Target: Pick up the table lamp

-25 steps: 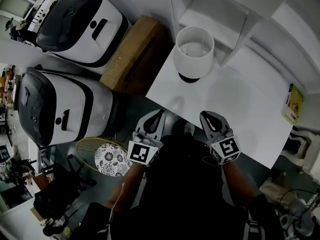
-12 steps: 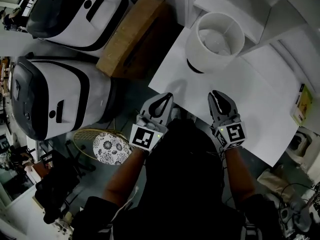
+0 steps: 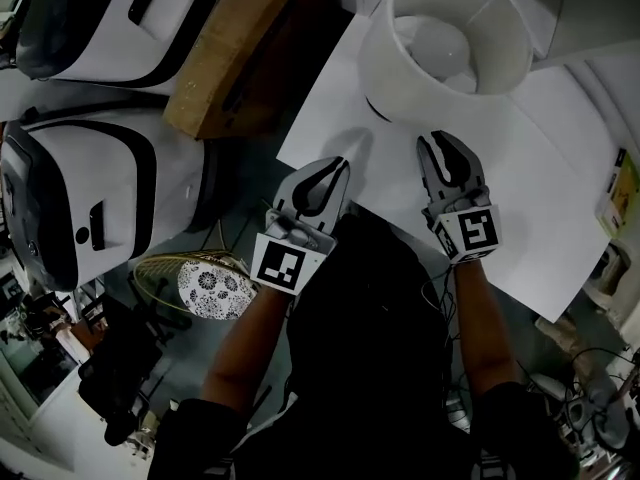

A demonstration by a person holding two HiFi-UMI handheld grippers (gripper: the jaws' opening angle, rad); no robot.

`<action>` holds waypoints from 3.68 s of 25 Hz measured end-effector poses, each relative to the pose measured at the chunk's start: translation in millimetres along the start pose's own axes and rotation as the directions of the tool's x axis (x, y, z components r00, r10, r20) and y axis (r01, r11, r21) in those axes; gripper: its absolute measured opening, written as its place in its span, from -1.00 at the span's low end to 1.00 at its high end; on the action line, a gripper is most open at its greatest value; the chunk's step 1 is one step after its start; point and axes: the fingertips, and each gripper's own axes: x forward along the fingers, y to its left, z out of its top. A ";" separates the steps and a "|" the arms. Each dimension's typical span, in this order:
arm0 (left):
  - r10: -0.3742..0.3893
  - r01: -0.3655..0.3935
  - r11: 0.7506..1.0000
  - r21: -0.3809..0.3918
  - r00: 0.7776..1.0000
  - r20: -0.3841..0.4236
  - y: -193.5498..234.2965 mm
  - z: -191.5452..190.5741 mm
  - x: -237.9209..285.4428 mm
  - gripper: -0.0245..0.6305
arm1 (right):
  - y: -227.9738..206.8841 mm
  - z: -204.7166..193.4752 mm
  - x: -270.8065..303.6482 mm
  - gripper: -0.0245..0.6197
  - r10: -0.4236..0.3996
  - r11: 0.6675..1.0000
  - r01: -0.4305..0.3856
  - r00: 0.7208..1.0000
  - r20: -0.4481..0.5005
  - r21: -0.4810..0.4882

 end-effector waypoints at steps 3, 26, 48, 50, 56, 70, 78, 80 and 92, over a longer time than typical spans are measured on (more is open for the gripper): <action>0.003 -0.003 1.000 0.011 1.000 -0.008 2.2 -8.1 9.2 -0.87 | -6.6 -6.1 9.4 -0.65 0.006 1.000 -0.006 1.000 -0.005 -0.008; 0.062 -0.062 0.998 0.003 0.997 0.051 14.9 -24.7 18.5 -0.87 | -15.3 7.6 71.2 -0.44 0.000 0.994 0.003 1.000 0.025 -0.110; 0.089 -0.090 0.996 0.020 0.996 0.009 26.5 -34.2 -0.2 -0.87 | -21.7 9.3 87.4 -0.49 -0.095 0.991 0.103 0.991 0.090 -0.087; 0.090 -0.090 0.996 0.012 0.996 0.010 25.7 -32.2 2.0 -0.87 | -21.0 9.3 88.2 -0.49 -0.090 0.990 0.098 0.992 0.088 -0.098; 0.119 -0.119 0.993 0.014 0.993 0.017 29.4 -25.7 12.4 -0.87 | -16.5 4.9 94.9 -0.49 -0.047 0.993 0.056 0.995 0.090 -0.102; 0.104 -0.104 0.995 -0.006 0.995 -0.006 19.3 -31.2 17.7 -0.87 | -14.9 7.5 108.8 -0.49 -0.010 0.992 0.022 0.995 0.097 -0.124; 0.112 -0.112 0.994 -0.008 0.994 -0.012 20.2 -31.8 18.5 -0.87 | -15.9 9.0 106.8 -0.54 -0.034 0.982 0.051 0.995 0.095 -0.182; 0.112 -0.112 0.994 -0.013 0.994 -0.005 21.6 -28.7 18.3 -0.87 | -14.0 10.6 108.2 -0.56 -0.038 0.978 0.054 0.996 0.086 -0.200; 0.101 -0.101 0.995 -0.001 0.995 -0.004 21.3 -15.1 25.5 -0.87 | -0.1 17.4 109.9 -0.58 0.000 0.971 0.011 0.999 0.046 -0.238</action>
